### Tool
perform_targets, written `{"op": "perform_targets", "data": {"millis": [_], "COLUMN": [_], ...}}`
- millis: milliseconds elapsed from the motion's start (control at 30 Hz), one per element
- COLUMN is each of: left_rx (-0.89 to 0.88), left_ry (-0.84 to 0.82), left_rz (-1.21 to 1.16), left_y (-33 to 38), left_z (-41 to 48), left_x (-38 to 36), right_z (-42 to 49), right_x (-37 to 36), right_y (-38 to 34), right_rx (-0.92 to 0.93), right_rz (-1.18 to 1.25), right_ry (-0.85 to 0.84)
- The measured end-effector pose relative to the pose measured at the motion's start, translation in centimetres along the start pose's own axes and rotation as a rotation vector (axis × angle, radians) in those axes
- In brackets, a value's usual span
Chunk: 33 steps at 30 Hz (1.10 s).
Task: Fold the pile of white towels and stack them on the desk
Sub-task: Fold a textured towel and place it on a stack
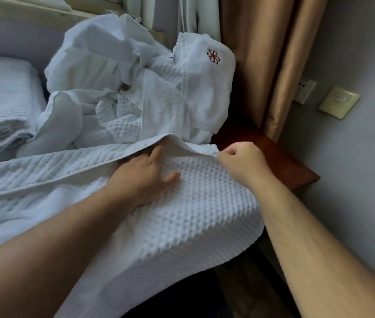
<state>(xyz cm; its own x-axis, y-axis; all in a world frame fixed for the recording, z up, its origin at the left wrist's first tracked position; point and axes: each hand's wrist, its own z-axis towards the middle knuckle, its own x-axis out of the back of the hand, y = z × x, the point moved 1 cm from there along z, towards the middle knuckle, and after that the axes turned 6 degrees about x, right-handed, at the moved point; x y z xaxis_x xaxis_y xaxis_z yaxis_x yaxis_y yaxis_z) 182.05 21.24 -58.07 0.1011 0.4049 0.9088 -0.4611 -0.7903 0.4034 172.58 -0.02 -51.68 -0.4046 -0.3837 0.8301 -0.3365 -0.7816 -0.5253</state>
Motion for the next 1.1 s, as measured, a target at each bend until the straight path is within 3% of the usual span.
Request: {"op": "perform_targets", "data": {"millis": [133,233,300,367,500,667,733,833,900,1000,1100], "left_rx": [-0.041,-0.262,-0.399,-0.359,-0.096,-0.059,-0.022,-0.026,-0.034,-0.048,-0.108], "left_ry": [0.071,0.249,0.378,0.47,0.401,0.38,0.365,0.377,0.402,0.386,0.343], "left_rz": [-0.007,0.108,0.219,0.287,0.319,0.331,0.3,0.262,0.251,0.289,0.34], "left_y": [0.2,0.6,0.4,-0.4,-2.0,-2.7,-2.9,-3.1,-2.8,-2.3,-1.7], "left_z": [-0.5,-1.1,-1.3,-1.2,-0.7,-0.5,-0.3,-0.4,-0.7,-1.2,-1.9], "left_x": [0.3,1.3,2.0,2.4,2.7,2.6,2.9,3.3,3.7,4.3,4.5], "right_z": [1.3,2.3,2.8,3.3,4.9,5.4,5.4,4.7,3.5,1.7,1.3], "right_x": [-3.7,-5.1,-5.7,-6.3,-6.0,-5.7,-5.0,-3.5,-3.8,-5.9,-6.8], "right_y": [-2.5,-2.9,-2.9,-3.1,-3.9,-5.2,-5.4,-5.2,-4.2,-2.5,-2.0], "right_rx": [-0.314,-0.472,-0.523,-0.513,-0.477,-0.386,-0.31,-0.152,-0.174,-0.357,-0.282], "right_rz": [0.578,1.115,1.286,1.248,1.205,0.986,1.111,1.484,1.593,1.346,1.211], "right_ry": [-0.134,-0.026,0.042,0.019,-0.08,-0.064,0.037,0.153,0.186,0.263,0.226]}}
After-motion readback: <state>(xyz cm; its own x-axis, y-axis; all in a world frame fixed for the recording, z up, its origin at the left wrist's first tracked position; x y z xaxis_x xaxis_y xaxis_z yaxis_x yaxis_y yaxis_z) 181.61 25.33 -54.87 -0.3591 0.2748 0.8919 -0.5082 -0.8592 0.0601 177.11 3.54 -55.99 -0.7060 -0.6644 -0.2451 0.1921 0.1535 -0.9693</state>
